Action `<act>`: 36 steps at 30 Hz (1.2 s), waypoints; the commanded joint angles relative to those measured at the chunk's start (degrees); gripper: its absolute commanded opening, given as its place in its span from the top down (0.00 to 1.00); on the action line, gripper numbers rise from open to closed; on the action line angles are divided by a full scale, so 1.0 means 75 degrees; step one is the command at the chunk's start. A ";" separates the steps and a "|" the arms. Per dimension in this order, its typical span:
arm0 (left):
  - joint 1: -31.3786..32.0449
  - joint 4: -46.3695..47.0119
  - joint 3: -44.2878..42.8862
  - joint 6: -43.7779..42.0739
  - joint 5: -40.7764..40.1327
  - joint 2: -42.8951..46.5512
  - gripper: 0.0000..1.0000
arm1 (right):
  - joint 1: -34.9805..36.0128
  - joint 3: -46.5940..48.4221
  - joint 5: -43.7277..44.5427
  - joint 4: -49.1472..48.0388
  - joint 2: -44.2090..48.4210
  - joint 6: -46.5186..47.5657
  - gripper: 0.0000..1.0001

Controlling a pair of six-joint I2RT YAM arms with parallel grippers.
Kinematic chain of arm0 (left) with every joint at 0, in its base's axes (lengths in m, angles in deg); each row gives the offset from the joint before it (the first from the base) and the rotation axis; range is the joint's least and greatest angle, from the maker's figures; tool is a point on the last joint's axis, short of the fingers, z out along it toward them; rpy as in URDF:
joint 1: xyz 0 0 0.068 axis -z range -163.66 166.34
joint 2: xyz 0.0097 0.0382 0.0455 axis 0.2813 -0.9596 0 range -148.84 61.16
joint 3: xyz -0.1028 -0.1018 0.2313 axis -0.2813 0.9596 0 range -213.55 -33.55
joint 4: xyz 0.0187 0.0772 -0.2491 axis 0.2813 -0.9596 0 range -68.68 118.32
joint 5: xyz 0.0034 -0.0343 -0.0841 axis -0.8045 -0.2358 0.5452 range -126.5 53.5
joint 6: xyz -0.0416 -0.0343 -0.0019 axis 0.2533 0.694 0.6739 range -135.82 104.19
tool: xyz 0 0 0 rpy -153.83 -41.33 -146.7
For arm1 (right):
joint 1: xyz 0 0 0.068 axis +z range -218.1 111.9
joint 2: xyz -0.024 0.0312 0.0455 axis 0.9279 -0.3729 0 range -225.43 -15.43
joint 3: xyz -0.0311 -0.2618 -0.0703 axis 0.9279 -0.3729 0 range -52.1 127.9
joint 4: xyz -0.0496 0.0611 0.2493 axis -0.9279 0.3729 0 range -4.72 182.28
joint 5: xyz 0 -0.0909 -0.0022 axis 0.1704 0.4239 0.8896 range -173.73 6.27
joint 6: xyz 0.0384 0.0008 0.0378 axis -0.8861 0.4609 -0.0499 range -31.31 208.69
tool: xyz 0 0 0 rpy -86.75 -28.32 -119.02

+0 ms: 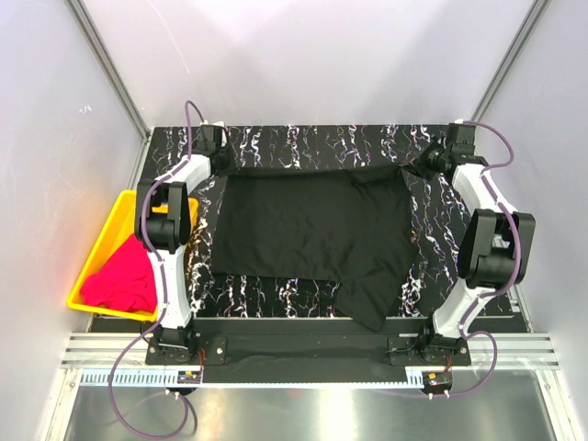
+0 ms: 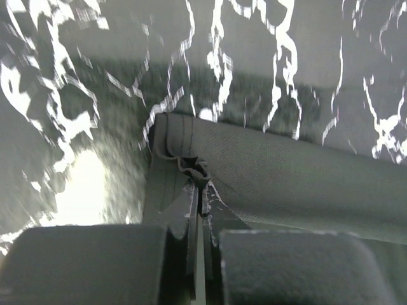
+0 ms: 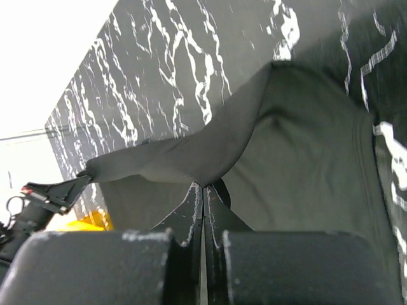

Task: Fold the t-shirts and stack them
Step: Fold the tshirt

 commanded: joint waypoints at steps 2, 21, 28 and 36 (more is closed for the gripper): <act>-0.0006 -0.0540 0.0106 0.0339 0.0721 0.0829 1.00 | -0.0124 -0.0167 0.0016 0.1208 0.0550 -0.0263 1.00; -0.0018 -0.1607 0.0692 0.0105 0.0816 0.1404 1.00 | -0.0182 -0.0484 -0.0441 0.2264 0.0820 -0.0075 1.00; -0.0030 -0.1759 0.0693 -0.0012 0.0582 0.1252 1.00 | -0.0194 -0.0777 -0.0488 0.2287 0.0820 -0.0063 1.00; -0.0030 -0.2017 0.0564 -0.0035 0.0406 0.0924 1.00 | -0.0229 -0.0906 -0.0464 0.2299 0.0796 0.0077 1.00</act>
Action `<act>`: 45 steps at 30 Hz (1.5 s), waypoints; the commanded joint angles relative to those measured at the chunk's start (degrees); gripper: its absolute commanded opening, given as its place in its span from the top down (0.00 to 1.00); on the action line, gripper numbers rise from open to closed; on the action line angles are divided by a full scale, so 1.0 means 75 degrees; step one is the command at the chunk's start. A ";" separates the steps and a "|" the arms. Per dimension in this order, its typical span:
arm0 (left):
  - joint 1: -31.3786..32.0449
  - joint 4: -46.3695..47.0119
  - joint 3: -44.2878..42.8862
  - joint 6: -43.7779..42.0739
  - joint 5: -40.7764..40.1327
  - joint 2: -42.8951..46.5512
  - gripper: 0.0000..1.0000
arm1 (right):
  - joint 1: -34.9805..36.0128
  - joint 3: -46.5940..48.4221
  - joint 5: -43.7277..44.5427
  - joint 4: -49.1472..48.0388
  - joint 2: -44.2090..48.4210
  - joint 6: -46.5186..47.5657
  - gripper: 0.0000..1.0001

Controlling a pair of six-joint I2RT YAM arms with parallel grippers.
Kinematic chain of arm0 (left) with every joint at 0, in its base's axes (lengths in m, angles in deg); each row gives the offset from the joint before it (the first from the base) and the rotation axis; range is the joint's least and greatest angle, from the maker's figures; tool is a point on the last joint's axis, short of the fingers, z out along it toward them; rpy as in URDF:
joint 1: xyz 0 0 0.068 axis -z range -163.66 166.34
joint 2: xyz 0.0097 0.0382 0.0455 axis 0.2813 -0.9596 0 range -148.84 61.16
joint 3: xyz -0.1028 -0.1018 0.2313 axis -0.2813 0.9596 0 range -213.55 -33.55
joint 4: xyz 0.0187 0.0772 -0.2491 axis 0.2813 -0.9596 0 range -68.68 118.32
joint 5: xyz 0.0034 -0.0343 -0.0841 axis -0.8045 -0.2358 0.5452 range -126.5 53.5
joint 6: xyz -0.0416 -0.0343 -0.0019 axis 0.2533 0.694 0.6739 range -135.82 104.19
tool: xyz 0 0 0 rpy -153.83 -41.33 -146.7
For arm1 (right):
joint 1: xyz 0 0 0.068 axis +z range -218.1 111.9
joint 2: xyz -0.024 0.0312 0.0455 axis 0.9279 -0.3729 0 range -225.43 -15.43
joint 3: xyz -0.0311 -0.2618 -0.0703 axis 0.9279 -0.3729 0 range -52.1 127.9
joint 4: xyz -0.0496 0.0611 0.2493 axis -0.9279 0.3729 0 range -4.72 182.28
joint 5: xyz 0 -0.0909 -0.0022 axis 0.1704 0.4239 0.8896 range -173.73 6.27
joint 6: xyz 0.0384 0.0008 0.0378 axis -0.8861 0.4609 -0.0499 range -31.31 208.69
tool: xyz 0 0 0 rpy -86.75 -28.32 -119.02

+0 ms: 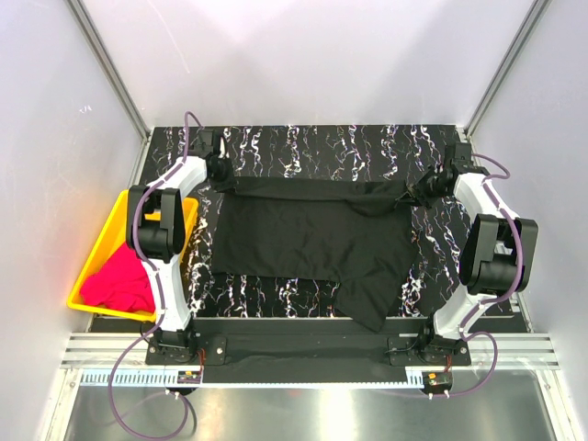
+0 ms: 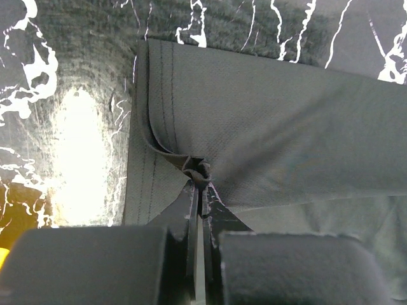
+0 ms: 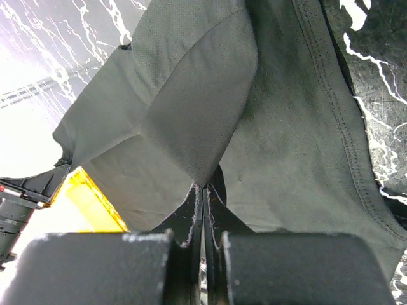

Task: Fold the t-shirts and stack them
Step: Fold the tshirt

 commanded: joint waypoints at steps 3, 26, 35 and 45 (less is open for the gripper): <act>-0.0038 -0.0193 -0.0168 -0.0152 -0.0379 -0.0091 0.98 | -0.0083 0.0000 -0.0030 0.0043 0.0213 0.0258 0.99; -0.0062 -0.0627 0.0407 0.0293 -0.0170 0.1690 0.48 | -0.0248 0.0350 0.0405 0.0960 0.0332 0.1841 0.41; -0.0097 -0.0416 -0.1642 0.0714 0.1976 -0.0499 0.59 | -0.0248 0.3676 0.0369 0.0700 -0.2797 0.2179 0.40; -0.0308 -0.0030 -0.1996 0.1254 0.2082 -0.1638 0.62 | -0.0248 0.4102 0.0040 0.0442 -0.3701 0.2098 0.45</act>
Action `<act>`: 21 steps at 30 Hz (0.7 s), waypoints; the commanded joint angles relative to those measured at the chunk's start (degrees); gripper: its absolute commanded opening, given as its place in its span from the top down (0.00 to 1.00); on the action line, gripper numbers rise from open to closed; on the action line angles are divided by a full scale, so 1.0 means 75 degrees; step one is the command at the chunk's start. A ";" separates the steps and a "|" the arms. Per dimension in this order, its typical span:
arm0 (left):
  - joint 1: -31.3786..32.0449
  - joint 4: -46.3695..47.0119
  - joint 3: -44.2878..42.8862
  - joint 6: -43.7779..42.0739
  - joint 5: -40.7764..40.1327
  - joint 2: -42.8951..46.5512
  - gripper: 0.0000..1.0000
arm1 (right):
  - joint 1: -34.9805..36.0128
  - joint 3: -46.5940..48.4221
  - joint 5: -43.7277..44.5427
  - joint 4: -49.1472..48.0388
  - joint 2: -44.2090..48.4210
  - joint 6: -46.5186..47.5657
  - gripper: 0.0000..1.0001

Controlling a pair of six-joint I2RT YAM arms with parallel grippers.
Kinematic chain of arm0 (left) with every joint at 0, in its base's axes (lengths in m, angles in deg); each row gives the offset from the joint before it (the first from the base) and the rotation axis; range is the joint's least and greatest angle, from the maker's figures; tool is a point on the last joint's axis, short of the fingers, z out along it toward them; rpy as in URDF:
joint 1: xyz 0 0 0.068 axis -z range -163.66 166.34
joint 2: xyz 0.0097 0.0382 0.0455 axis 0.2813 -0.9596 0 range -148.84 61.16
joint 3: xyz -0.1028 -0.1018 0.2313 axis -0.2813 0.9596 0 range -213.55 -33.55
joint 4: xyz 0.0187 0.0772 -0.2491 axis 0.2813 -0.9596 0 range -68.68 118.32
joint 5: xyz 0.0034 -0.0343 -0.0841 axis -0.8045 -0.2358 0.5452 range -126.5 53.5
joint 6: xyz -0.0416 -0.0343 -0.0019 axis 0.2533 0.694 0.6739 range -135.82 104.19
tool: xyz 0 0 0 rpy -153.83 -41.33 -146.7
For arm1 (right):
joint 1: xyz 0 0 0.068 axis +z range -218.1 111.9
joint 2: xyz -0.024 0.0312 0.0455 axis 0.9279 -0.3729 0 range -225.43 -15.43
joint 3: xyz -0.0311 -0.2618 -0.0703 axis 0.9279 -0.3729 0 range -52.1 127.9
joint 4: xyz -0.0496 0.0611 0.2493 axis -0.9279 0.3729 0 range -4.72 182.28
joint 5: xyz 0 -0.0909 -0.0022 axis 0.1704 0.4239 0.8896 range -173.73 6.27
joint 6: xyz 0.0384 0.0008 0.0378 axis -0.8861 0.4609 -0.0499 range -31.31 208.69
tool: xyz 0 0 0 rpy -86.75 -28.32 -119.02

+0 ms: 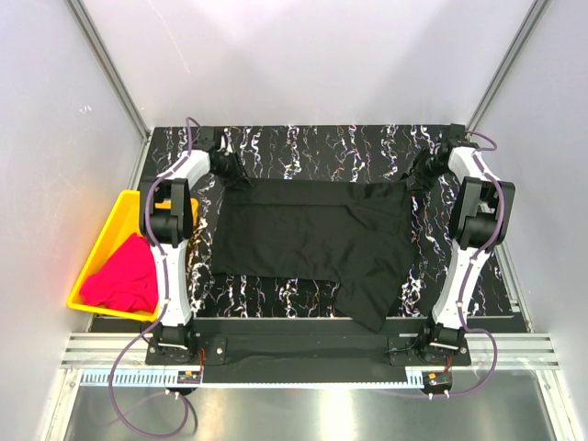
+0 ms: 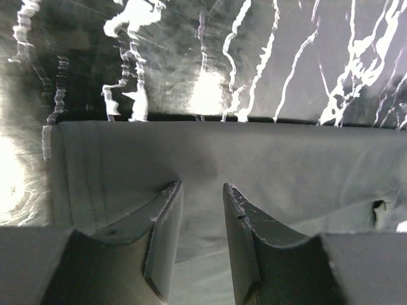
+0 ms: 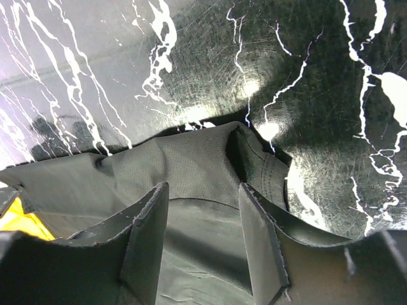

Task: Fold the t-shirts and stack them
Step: Fold the tshirt

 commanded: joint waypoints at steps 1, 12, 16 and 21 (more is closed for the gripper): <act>-0.0141 0.0332 -0.0140 0.0219 0.0193 0.0102 0.62 | -0.0020 0.0127 -0.0166 -0.0237 0.0078 0.0134 0.46; -0.0282 0.0543 0.0095 0.0407 0.0263 -0.0167 0.62 | -0.0020 0.0173 -0.0072 -0.0483 -0.0331 0.0228 0.50; -0.0318 0.0590 0.0165 0.0512 0.0322 -0.0261 0.62 | -0.0020 0.0372 0.0021 -0.0577 -0.0577 0.0158 0.55; -0.0388 0.0695 0.0259 0.0712 0.0357 -0.0343 0.63 | -0.0020 0.0490 0.0581 -0.0566 -0.0742 0.0029 0.83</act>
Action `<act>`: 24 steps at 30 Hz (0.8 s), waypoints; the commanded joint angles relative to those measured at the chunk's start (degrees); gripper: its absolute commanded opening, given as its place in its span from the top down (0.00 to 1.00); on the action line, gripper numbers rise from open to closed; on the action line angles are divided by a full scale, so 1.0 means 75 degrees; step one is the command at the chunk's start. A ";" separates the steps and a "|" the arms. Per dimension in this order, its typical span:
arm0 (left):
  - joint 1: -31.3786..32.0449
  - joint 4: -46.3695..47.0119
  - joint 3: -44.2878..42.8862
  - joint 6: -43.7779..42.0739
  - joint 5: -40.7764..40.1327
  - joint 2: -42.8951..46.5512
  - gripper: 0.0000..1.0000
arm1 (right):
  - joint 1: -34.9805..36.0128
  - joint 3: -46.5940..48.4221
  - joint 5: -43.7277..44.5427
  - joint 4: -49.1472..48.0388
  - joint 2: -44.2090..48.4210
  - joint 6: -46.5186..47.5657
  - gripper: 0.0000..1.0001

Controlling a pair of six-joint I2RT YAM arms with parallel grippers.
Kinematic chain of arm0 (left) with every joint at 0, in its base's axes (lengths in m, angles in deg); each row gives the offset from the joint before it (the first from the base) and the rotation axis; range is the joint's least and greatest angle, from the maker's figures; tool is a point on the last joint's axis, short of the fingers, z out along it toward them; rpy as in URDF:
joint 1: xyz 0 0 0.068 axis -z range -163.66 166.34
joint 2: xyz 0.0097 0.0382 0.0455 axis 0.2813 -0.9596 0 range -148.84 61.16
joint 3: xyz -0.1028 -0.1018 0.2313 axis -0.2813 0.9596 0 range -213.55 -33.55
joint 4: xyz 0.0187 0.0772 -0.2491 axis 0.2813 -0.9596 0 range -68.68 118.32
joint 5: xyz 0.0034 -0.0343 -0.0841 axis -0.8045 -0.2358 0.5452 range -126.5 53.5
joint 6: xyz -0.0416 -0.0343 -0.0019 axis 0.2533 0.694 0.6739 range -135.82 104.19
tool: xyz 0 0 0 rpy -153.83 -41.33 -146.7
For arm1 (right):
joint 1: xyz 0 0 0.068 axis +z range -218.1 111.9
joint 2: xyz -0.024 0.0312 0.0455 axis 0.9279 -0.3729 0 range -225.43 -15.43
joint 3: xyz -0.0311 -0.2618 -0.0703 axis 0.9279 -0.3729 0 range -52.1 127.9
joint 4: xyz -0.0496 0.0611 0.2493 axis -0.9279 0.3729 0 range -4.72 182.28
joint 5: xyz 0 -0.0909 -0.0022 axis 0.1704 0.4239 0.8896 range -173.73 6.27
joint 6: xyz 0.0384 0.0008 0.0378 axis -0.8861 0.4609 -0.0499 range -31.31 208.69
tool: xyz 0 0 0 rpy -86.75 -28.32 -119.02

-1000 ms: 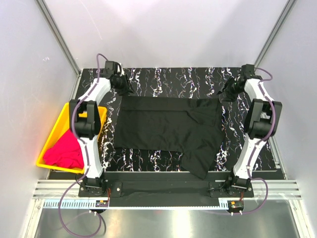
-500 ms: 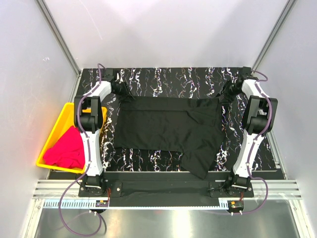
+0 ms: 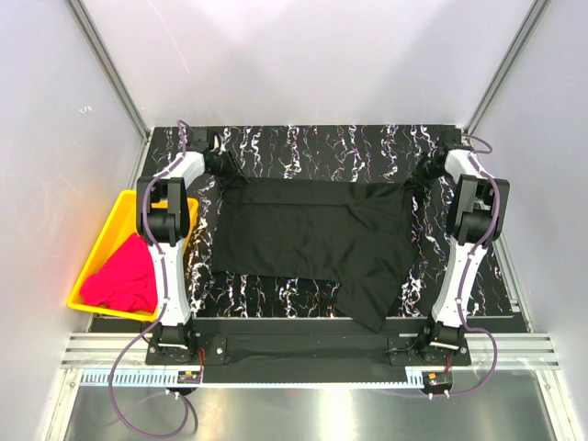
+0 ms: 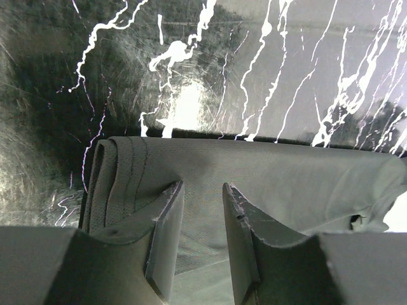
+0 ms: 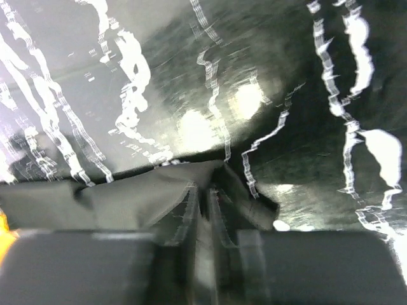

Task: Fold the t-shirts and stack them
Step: Fold the tshirt

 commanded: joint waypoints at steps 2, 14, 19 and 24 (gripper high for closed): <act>-0.0085 0.0189 0.0181 0.0190 0.0092 -0.0262 0.63 | -0.0020 0.0225 0.0788 -0.0169 -0.0071 -0.0169 0.94; -0.0097 0.0177 0.0052 -0.0078 -0.0026 0.0369 0.60 | -0.0020 0.0926 0.1583 0.0730 0.0034 -0.0452 0.54; 0.0125 0.0165 0.0964 -0.0360 -0.0072 0.2173 0.59 | -0.0020 0.0591 0.2791 0.1682 0.1192 0.0122 0.39; 0.0489 0.0165 0.3221 -0.0735 -0.0014 0.4258 0.60 | 0.0225 -0.0547 0.3227 0.1788 0.2889 0.0216 0.32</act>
